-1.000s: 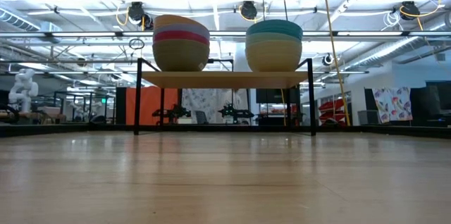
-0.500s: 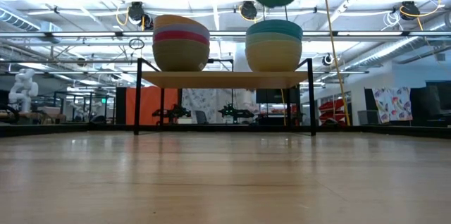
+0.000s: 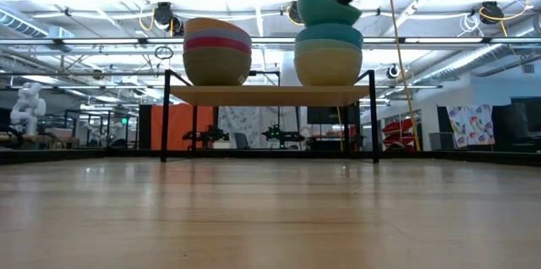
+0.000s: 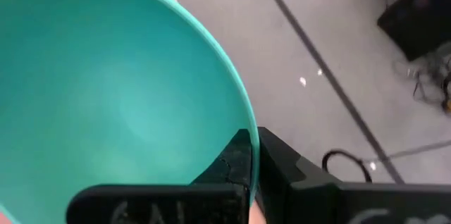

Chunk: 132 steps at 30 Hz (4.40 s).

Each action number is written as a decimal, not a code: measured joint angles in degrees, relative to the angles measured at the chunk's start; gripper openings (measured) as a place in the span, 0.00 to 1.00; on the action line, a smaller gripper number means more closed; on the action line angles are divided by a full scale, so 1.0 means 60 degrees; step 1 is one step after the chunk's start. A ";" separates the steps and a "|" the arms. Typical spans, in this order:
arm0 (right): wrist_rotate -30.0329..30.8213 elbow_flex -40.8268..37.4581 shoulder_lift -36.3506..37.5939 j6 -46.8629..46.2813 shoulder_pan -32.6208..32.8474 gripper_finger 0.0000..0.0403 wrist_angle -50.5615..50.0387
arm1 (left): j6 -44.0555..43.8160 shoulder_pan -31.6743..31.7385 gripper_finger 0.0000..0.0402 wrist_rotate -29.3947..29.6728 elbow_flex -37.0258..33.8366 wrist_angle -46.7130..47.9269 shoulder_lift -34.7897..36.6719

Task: Place and stack bowls onto a shelf
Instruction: Stack the light blue bowl on top of the blue bowl on the shelf, then adjust the stacked bowls on the shelf

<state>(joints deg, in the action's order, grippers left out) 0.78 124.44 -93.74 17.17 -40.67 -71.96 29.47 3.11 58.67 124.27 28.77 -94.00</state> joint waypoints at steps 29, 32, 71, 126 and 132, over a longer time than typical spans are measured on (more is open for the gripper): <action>-0.0959 0.0000 -0.1548 0.0820 -0.0815 0.01 -0.0835 | 0.0055 0.0000 0.44 0.0004 0.0000 -0.0004 0.0000; -0.0948 0.0000 -0.1548 0.0805 -0.0815 0.04 -0.0840 | 0.0055 0.0000 0.44 0.0004 0.0000 -0.0004 0.0000; -0.0890 -0.0326 0.0206 0.2521 0.0299 0.02 0.1063 | 0.0379 0.0291 0.44 0.0011 -0.0001 0.0042 0.0000; -0.0861 -0.3632 0.3169 0.1801 0.0299 0.00 0.1319 | -0.7477 0.1738 0.44 -0.0561 -0.0275 0.9319 -0.0153; -0.0833 -0.3652 0.3079 0.1419 0.0279 0.00 0.0098 | -0.8752 0.1734 0.44 -0.1326 -0.0390 1.0184 -0.0134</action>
<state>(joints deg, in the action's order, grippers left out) -4.22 102.53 -75.26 25.69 -38.99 -71.37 -23.04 13.52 50.72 121.93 89.88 -94.80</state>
